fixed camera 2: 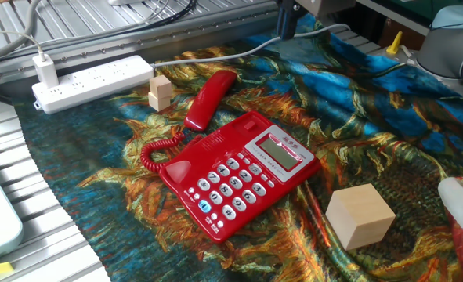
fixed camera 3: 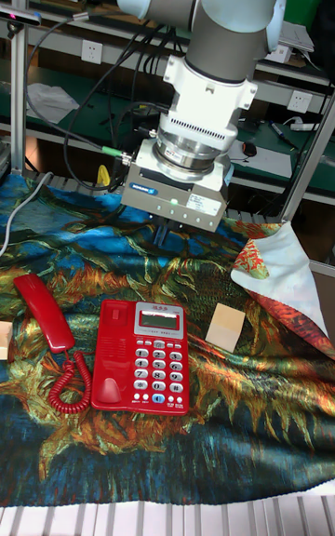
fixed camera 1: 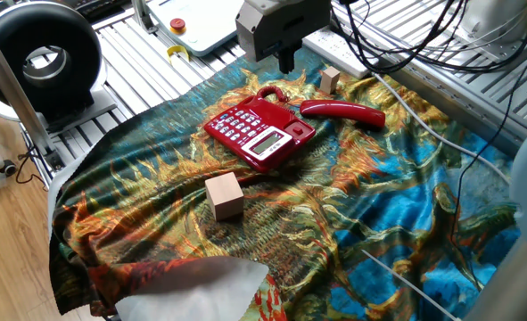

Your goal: Place the handset of the telephone on the corresponding phone cradle

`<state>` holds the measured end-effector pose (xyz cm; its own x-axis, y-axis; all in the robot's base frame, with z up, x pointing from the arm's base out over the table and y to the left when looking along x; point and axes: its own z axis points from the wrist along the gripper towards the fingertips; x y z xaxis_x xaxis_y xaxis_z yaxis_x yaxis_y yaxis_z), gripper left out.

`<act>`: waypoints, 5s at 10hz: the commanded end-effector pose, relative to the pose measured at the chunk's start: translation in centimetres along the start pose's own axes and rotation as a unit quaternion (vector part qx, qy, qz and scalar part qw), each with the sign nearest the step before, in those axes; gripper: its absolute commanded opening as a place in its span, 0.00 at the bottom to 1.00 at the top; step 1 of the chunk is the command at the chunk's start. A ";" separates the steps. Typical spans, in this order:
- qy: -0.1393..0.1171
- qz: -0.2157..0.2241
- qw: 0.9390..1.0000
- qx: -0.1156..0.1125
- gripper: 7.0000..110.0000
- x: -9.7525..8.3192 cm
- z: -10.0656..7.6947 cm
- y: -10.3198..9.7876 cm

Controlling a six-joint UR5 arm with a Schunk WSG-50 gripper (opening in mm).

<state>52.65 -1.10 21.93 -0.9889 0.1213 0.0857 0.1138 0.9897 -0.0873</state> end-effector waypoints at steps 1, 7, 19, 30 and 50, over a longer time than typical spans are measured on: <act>0.013 0.017 1.000 -0.018 0.00 0.4 -0.2 0.8; 0.033 0.067 0.996 -0.053 0.00 1.3 -0.3 2.4; 0.020 0.003 0.999 -0.030 0.00 0.7 0.0 1.1; -0.044 -0.037 0.998 -0.040 0.00 -2.4 -0.1 1.6; -0.030 -0.137 0.988 -0.064 0.00 -4.2 0.4 -11.7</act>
<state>55.53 -12.00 22.57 -0.9908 -0.1285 0.0435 -0.1266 0.9910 0.0439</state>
